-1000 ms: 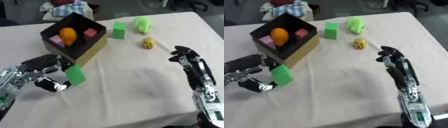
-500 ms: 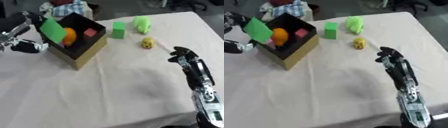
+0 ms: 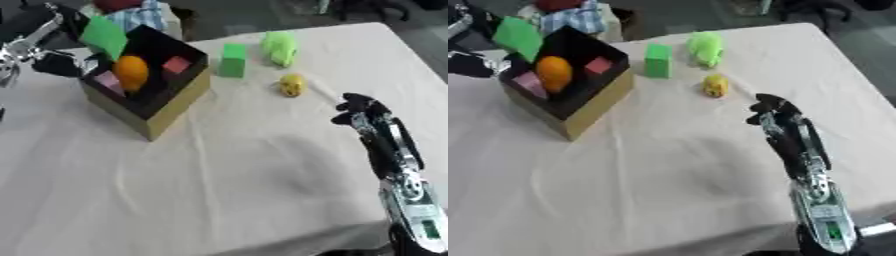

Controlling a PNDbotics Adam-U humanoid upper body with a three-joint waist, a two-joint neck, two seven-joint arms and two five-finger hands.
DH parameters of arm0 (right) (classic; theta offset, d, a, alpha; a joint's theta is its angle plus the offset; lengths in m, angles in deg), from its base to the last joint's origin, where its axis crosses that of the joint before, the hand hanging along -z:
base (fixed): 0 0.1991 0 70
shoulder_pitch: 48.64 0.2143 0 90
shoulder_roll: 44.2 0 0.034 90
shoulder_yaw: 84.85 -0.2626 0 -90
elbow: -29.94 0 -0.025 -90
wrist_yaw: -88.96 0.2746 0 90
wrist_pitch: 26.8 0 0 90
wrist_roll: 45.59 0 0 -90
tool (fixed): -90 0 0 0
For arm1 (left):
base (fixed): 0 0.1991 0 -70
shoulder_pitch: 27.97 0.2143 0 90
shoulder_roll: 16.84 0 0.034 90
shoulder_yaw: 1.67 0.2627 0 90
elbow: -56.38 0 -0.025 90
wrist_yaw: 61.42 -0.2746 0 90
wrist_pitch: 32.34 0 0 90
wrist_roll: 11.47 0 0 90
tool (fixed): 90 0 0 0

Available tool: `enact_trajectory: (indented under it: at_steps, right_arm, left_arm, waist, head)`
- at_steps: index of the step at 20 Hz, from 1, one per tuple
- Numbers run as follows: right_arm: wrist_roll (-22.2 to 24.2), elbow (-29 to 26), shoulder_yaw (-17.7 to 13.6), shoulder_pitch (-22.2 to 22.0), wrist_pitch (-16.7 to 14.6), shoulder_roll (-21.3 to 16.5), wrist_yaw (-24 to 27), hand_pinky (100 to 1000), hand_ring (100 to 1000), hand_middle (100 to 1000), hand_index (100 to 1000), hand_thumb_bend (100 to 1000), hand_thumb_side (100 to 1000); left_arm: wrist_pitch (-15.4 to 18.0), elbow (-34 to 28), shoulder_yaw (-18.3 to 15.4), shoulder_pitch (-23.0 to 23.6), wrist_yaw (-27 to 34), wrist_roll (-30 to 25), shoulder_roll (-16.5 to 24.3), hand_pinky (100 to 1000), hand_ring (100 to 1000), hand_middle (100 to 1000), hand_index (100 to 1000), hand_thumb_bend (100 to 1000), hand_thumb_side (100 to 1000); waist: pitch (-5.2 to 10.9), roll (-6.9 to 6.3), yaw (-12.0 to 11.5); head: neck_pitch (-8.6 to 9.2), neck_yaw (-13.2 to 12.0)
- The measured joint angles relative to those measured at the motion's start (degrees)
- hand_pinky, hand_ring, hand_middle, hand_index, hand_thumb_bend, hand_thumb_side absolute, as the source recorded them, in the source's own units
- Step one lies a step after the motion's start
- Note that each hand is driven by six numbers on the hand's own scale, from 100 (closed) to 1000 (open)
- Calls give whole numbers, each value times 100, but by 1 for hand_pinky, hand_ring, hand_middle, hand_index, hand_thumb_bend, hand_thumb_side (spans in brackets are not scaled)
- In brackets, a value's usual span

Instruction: Pick up objects on the table and place them in the box.

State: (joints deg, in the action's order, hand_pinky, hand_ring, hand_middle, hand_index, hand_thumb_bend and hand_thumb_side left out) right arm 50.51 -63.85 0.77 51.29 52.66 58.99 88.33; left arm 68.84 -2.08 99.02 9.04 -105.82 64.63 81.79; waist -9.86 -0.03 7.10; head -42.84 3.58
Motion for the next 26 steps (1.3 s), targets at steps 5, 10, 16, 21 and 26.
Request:
enact_trajectory:
  at_steps: [5, 10, 16, 21, 26]
  right_arm:
    - [4, 9, 1, -18, 1, 1, 4, 694, 582, 614, 773, 100, 572]
    - [9, 19, 1, -2, -2, 0, 4, 695, 582, 616, 776, 100, 563]
    - [33, 141, 17, 486, -89, -383, -38, 699, 589, 627, 793, 100, 516]
    - [115, 541, 90, 1125, -318, -1075, -252, 708, 613, 661, 820, 100, 473]
    - [309, 1166, 311, 1716, -598, -1739, -538, 720, 649, 708, 855, 100, 419]
  left_arm:
    - [86, 263, -44, -61, -329, 342, -265, 823, 730, 743, 877, 685, 650]
    - [-47, -74, -201, 53, -45, 931, -292, 830, 717, 727, 861, 608, 635]
    - [-335, -1336, -501, 784, 1579, 1314, 15, 836, 689, 687, 835, 406, 583]
    - [-540, -2456, -807, 1554, 2968, 1425, 260, 832, 668, 662, 822, 330, 569]
    - [-681, -3180, -1060, 2227, 3685, 1496, 312, 832, 659, 651, 817, 304, 584]
  waist:
    - [1, 1, 8]
    - [1, 12, -9]
    - [1, 33, -108]
    - [1, 54, -224]
    - [1, 95, -308]
  head:
    - [-1, 0]
    - [-3, 5]
    - [-41, 28]
    - [-42, 58]
    - [-44, 68]
